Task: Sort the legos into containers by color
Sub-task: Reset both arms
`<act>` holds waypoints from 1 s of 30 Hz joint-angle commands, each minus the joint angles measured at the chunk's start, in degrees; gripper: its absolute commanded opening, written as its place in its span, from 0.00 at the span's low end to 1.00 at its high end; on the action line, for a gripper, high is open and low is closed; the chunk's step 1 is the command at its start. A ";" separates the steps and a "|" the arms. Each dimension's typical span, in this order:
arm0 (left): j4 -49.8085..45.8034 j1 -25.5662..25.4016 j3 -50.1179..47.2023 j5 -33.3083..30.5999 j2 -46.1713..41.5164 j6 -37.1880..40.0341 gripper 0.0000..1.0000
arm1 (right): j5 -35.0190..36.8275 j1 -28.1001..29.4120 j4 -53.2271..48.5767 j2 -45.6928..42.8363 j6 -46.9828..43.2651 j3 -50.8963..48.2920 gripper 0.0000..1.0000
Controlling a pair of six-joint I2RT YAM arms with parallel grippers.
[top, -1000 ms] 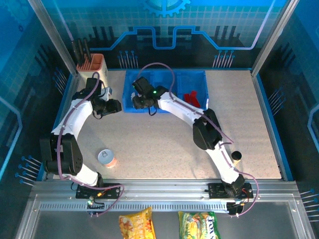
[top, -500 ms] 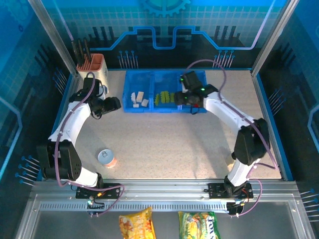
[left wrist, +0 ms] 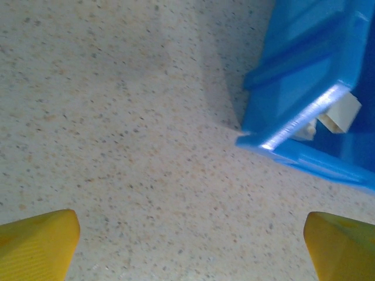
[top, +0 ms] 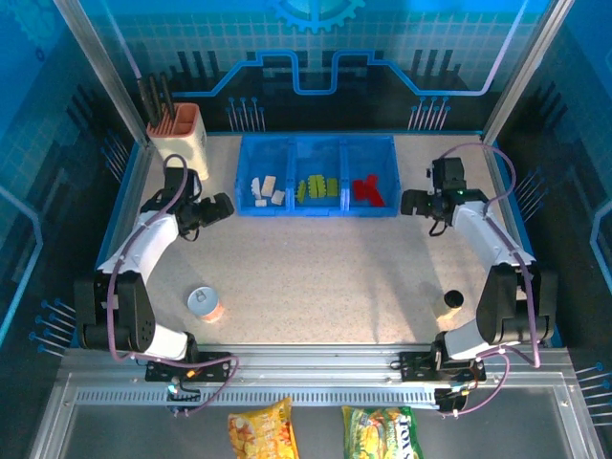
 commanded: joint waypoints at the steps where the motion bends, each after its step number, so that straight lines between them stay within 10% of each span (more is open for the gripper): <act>1: 6.88 0.32 -2.72 -6.92 -1.24 0.72 0.99 | 0.46 -1.03 7.97 -1.37 0.57 -3.71 1.00; 10: 33.77 -0.19 -17.55 -13.33 -1.55 11.13 0.99 | 5.27 -0.73 37.15 -1.08 -3.02 -21.33 0.99; 15: 61.46 -1.78 -30.48 -10.79 -1.85 19.04 0.99 | 4.66 1.80 56.77 -2.08 -7.57 -30.13 0.99; 21: 73.18 -2.03 -34.14 -2.30 1.79 20.60 0.99 | 5.18 6.00 78.29 1.36 -14.04 -38.66 1.00; 30: 82.71 -2.60 -37.24 -0.84 6.51 22.03 0.99 | 1.56 5.07 79.41 3.13 -13.75 -39.00 1.00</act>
